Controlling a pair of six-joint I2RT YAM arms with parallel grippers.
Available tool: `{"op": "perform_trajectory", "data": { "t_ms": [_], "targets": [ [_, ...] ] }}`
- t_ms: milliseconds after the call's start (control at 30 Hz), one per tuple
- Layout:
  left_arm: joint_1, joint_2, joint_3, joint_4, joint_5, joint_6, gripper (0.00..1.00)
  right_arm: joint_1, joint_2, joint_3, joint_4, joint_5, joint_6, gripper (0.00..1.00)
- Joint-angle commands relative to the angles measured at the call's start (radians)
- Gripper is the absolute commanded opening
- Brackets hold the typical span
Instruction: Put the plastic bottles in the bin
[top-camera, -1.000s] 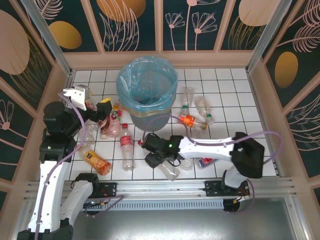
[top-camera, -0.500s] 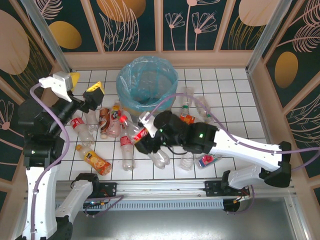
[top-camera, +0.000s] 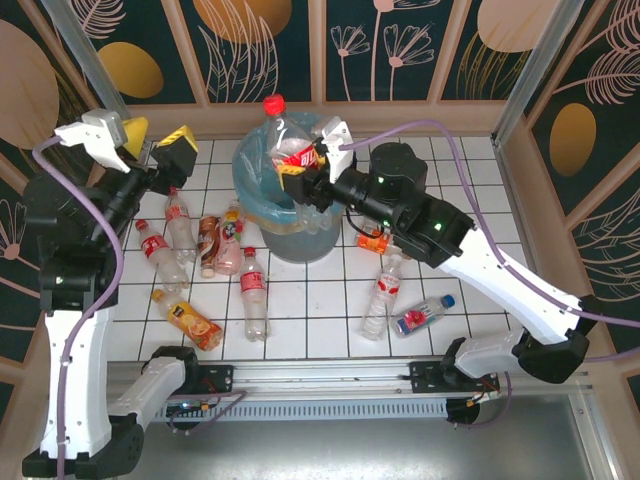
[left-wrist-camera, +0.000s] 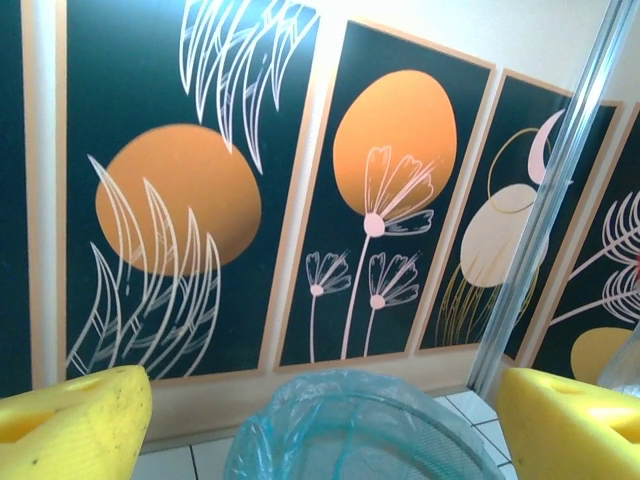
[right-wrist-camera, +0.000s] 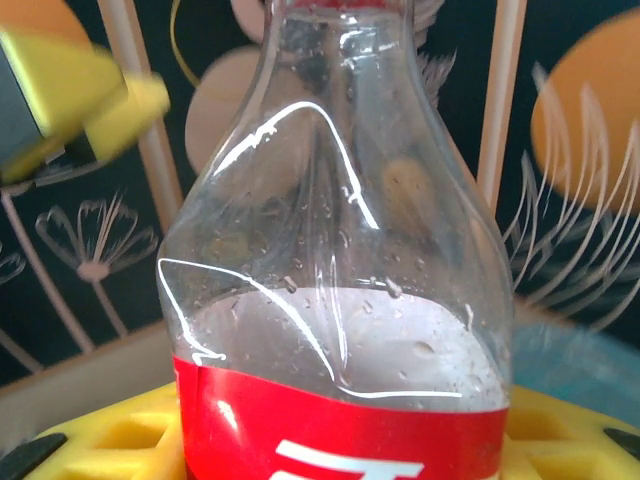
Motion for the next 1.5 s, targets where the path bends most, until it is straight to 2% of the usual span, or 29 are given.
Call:
{"op": "perform_trajectory", "data": {
  "t_ms": [0, 100, 267, 400, 600, 800, 1000, 1233, 1467],
  "targets": [
    [0.005, 0.025, -0.059, 0.068, 0.044, -0.022, 0.89, -0.068, 0.009, -0.149, 0.389, 0.037, -0.086, 0.49],
    [0.005, 0.029, -0.14, 0.119, 0.045, 0.002, 0.89, -0.109, 0.028, -0.257, 0.602, -0.02, -0.107, 0.49],
    [0.005, 0.035, -0.27, 0.188, 0.041, 0.015, 0.88, -0.125, 0.103, -0.241, 0.676, -0.03, -0.14, 0.48],
    [0.005, 0.005, -0.403, 0.284, -0.004, 0.014, 0.89, -0.138, 0.156, -0.255, 0.726, -0.069, -0.152, 0.49],
    [0.005, 0.02, -0.453, 0.301, -0.015, 0.02, 0.9, -0.184, 0.232, -0.324, 0.887, -0.191, -0.052, 0.51],
    [0.005, 0.021, -0.474, 0.307, -0.023, 0.021, 0.9, -0.191, 0.331, -0.271, 0.883, -0.276, -0.013, 0.54],
    [0.005, 0.018, -0.471, 0.298, -0.036, 0.034, 0.91, -0.193, 0.345, -0.262, 0.881, -0.275, 0.013, 0.72],
    [0.005, 0.017, -0.474, 0.292, -0.048, 0.045, 0.91, -0.193, 0.338, -0.258, 0.887, -0.277, 0.034, 0.78],
    [0.005, 0.009, -0.479, 0.295, -0.056, 0.048, 0.92, -0.191, 0.337, -0.245, 0.872, -0.29, 0.059, 0.78]
  ]
}}
